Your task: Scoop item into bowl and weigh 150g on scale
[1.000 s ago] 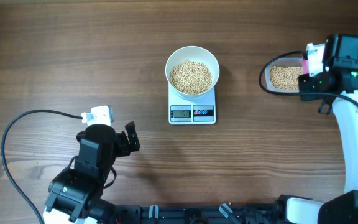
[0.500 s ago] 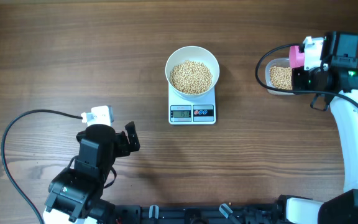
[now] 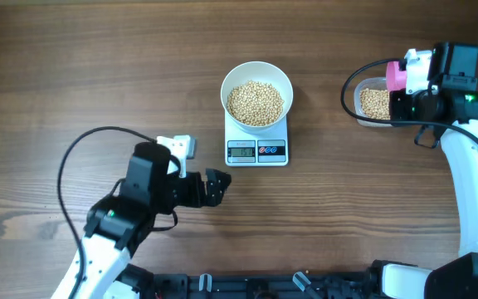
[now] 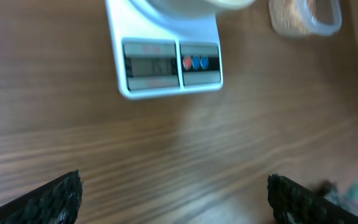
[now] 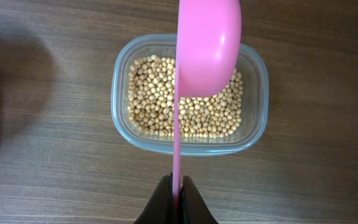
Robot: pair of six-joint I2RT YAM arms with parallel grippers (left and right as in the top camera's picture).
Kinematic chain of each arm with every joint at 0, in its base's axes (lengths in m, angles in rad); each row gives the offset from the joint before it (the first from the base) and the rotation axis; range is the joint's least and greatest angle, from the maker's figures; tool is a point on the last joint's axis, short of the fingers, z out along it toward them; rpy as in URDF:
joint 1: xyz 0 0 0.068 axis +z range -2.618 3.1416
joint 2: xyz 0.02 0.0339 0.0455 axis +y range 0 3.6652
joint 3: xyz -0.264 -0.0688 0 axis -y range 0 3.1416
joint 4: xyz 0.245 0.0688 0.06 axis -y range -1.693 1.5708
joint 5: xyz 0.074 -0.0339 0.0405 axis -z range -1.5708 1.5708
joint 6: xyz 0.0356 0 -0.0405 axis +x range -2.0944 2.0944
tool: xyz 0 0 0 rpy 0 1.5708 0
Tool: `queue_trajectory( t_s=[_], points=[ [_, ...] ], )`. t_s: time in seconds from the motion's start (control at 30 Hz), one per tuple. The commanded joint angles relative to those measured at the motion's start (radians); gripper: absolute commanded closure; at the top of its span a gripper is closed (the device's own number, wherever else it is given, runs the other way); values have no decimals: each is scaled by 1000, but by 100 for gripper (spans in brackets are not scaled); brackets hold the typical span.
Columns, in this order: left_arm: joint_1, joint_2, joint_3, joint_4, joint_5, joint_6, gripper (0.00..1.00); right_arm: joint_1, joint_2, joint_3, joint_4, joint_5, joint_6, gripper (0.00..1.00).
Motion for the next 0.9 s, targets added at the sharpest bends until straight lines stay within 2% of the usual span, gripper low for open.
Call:
queue_trajectory(
  t_s=[0.0,0.1,0.23,0.4,0.63,0.87],
  points=[
    [4,53,-3,16,132,7,0,3,10,0,-2,-20,15,96],
    [4,58,-3,21,131,11,0,3,10,0,0,-19,15,96],
    [4,58,-3,24,23,10,0,3,10,0,-1,-20,15,96],
    [4,58,-3,24,18,10,0,3,2,40,4,-151,13,96],
    [4,58,-3,24,8,10,0,3,-56,55,120,-444,15,96],
    [4,58,-3,24,-48,10,0,4,-56,55,134,-557,17,96]
  ],
)
